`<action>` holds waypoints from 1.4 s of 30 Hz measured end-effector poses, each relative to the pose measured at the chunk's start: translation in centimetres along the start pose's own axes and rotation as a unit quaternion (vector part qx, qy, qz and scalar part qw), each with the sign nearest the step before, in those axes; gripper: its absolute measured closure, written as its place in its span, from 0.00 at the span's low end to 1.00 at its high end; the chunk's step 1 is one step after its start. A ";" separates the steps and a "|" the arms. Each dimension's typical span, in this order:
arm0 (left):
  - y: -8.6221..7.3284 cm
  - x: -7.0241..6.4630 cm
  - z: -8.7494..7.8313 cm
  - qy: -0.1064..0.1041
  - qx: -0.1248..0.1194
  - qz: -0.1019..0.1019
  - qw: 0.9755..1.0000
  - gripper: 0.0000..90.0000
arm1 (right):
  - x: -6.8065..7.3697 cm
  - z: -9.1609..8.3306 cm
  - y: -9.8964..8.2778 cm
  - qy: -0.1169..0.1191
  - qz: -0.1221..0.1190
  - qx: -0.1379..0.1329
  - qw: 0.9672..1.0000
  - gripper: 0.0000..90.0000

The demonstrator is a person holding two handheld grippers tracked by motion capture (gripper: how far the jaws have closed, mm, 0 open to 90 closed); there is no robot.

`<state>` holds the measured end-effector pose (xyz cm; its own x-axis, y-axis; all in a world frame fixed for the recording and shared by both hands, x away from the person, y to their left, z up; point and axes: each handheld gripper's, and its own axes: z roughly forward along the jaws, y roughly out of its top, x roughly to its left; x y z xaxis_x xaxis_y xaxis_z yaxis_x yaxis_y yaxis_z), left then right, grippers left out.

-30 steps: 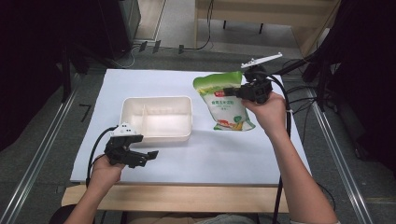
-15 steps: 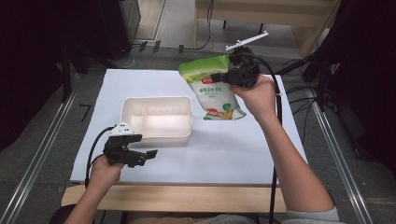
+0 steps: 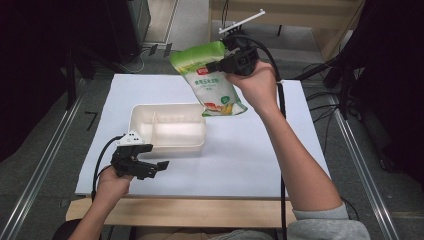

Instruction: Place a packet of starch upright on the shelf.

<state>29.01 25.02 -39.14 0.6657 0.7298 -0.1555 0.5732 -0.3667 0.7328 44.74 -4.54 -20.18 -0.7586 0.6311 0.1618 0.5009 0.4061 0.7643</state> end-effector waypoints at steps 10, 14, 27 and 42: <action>0.0 0.2 -0.3 -0.001 -0.005 -0.002 1.000 0.16 | 2.2 3.6 2.0 0.024 -0.008 0.005 1.000 1.00; 0.0 0.2 -0.3 0.001 -0.004 -0.004 1.000 0.16 | 3.3 5.3 2.5 0.030 -0.010 0.014 0.999 1.00; 0.0 0.4 -0.4 -0.002 -0.009 -0.005 1.000 0.16 | 6.3 12.2 2.3 0.051 -0.028 0.047 0.997 1.00; -0.1 0.4 -0.5 -0.006 -0.011 -0.008 1.000 0.16 | 5.9 17.8 -1.3 0.054 -0.015 0.105 0.993 1.00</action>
<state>28.98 25.60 -38.92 0.6625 0.7284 -0.1750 0.5733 -0.3426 0.7442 47.02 10.47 -31.36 -0.8095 0.5461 0.2157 0.5443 0.5601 0.6245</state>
